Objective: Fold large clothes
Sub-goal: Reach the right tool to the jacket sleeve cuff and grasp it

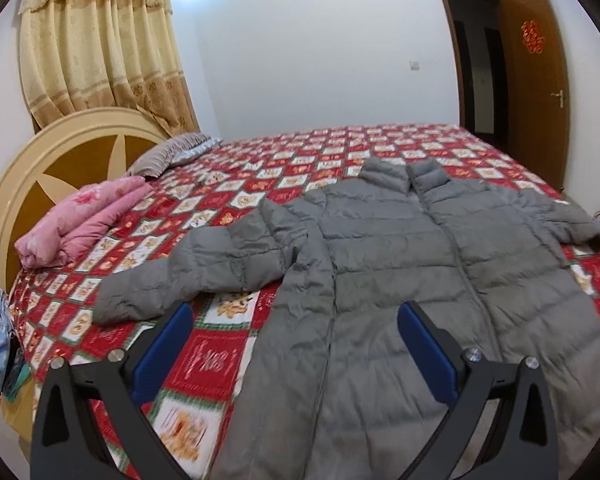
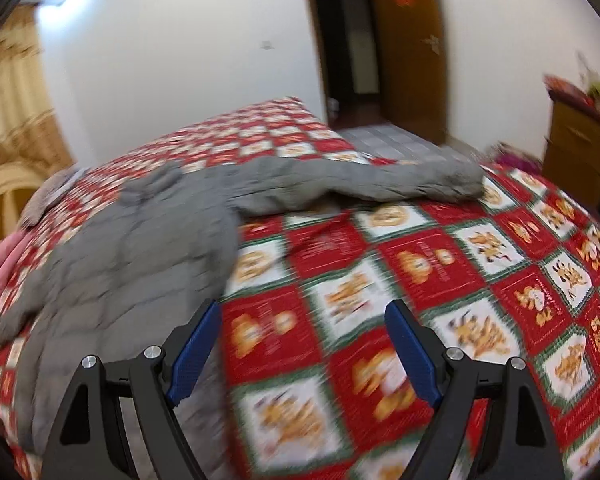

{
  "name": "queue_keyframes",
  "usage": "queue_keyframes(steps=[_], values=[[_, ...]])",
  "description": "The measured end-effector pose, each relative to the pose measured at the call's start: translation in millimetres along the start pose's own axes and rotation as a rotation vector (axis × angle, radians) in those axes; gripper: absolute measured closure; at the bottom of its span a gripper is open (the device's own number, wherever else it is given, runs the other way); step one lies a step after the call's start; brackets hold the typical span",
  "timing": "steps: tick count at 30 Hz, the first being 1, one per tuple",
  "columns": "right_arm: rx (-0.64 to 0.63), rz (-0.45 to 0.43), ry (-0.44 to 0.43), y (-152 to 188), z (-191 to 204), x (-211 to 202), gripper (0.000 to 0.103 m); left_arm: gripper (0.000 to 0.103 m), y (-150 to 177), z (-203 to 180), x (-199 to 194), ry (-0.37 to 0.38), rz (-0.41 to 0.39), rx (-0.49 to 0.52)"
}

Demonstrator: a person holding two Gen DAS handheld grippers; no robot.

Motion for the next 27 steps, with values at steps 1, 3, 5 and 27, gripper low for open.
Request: queue_keyframes(steps=[1,3,5,27], values=[[0.024,0.016,0.021,-8,-9,13,0.019,0.0,-2,-1,9,0.0,0.008,-0.001],[0.066,0.045,0.05,-20,-26,35,0.019,0.0,-7,0,24,-0.003,0.019,0.002],[0.129,0.085,0.077,-35,-47,61,0.019,0.0,-12,1,37,-0.005,0.029,0.008],[0.517,0.229,0.181,-115,-174,230,0.066,0.0,-23,48,121,-0.077,0.133,0.009]])
Point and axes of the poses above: each gripper's, at about its wrist camera, not at the fingertips, and x roughly the way its jaws point, z to its left, y to its underside, the point moved 6 cm from there along x, roughly the way its jaws point, and after that the axes turned 14 degrees about y, right-handed, at the moved point
